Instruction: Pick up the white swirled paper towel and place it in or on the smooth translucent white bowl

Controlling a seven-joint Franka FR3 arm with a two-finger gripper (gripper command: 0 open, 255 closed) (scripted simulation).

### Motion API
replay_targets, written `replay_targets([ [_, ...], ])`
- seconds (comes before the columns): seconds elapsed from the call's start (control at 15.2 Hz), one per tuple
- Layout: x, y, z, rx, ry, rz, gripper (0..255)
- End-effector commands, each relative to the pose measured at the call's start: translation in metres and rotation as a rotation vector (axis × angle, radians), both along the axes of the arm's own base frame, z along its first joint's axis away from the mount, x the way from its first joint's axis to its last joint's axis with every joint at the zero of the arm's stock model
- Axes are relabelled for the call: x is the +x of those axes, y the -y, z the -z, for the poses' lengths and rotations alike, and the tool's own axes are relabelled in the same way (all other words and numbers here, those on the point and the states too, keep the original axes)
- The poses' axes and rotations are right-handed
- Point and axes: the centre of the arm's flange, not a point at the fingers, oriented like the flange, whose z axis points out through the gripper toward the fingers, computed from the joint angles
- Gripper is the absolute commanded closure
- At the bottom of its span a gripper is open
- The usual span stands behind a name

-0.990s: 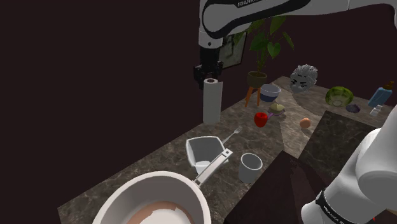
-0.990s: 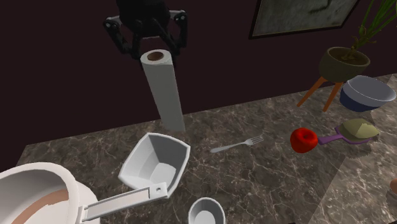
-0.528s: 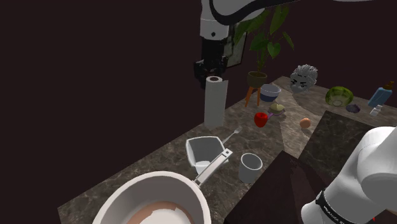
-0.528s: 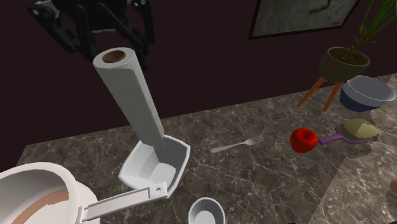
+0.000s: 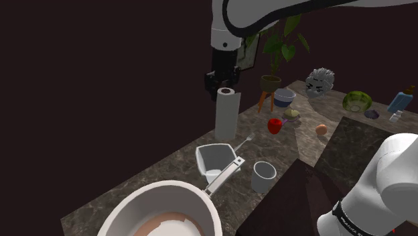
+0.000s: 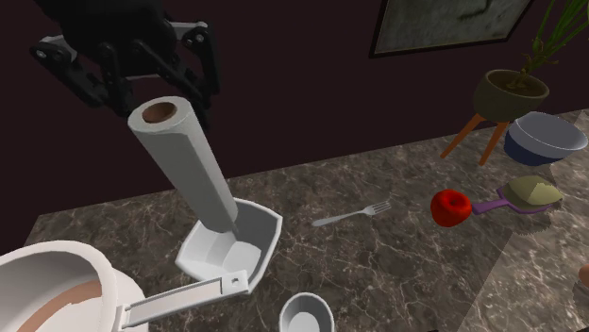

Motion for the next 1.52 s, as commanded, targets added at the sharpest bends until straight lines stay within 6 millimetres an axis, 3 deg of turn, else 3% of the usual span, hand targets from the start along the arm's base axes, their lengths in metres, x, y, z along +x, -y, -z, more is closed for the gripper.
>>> replay_targets([
  [0.0, 0.000, 0.001, 0.011, 0.000, 0.000, 0.000, 255],
  [1.32, 0.000, 0.001, 0.117, 0.000, 0.000, 0.000, 255],
  [1.45, 0.000, 0.001, 0.119, 0.000, 0.000, 0.000, 255],
])
